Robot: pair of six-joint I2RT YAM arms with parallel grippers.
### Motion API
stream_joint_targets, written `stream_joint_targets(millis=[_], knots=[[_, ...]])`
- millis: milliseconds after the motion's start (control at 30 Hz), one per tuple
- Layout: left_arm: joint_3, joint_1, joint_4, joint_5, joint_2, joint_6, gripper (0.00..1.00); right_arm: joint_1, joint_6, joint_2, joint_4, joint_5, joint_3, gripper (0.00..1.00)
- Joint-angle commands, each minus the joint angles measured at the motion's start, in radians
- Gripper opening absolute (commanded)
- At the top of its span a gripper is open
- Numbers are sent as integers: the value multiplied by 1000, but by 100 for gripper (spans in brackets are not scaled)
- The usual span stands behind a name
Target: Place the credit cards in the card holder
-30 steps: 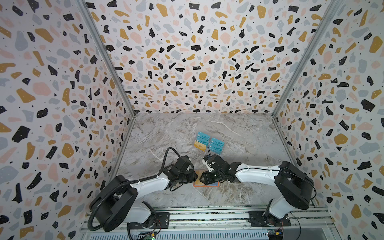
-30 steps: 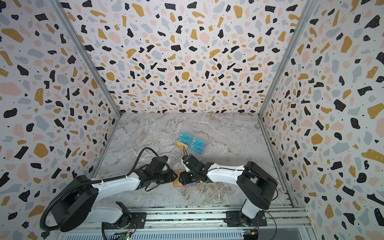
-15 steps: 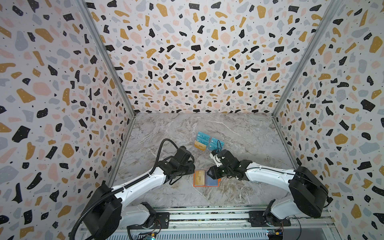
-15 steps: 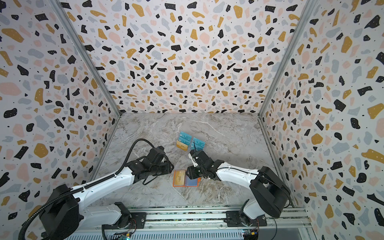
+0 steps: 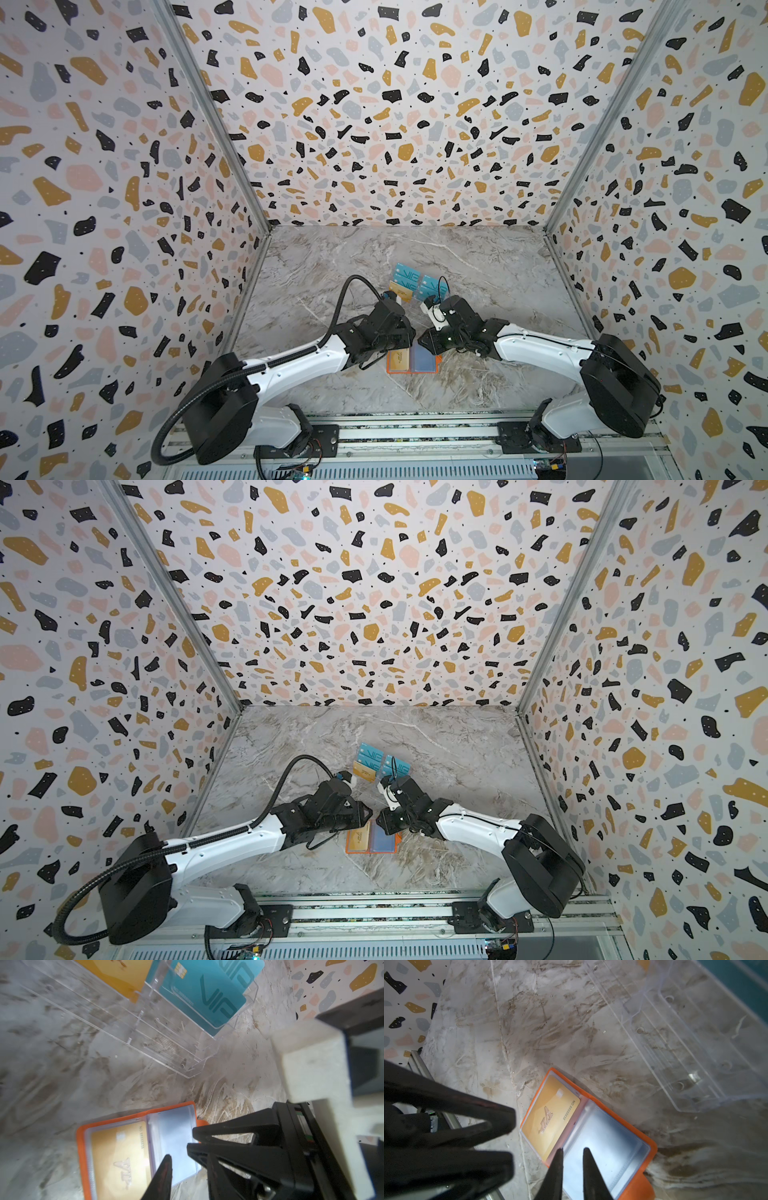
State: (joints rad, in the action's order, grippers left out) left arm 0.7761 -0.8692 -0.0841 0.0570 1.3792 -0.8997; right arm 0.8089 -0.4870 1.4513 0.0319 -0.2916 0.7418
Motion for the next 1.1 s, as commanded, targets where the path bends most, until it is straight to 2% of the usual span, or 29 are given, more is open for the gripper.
stream_joint_targets(millis=[0,167,600,1067], knots=[[6,-4,109,38,61,-25,31,1,-13,-19,-28,-44,-27,17],[5,-4,133,112,157,-35,29,1,-25,-8,-15,-49,-59,15],[-49,6,169,183,217,-27,29,1,-50,57,-18,-1,-113,13],[-49,18,132,141,258,-2,32,0,-63,79,-9,24,-128,11]])
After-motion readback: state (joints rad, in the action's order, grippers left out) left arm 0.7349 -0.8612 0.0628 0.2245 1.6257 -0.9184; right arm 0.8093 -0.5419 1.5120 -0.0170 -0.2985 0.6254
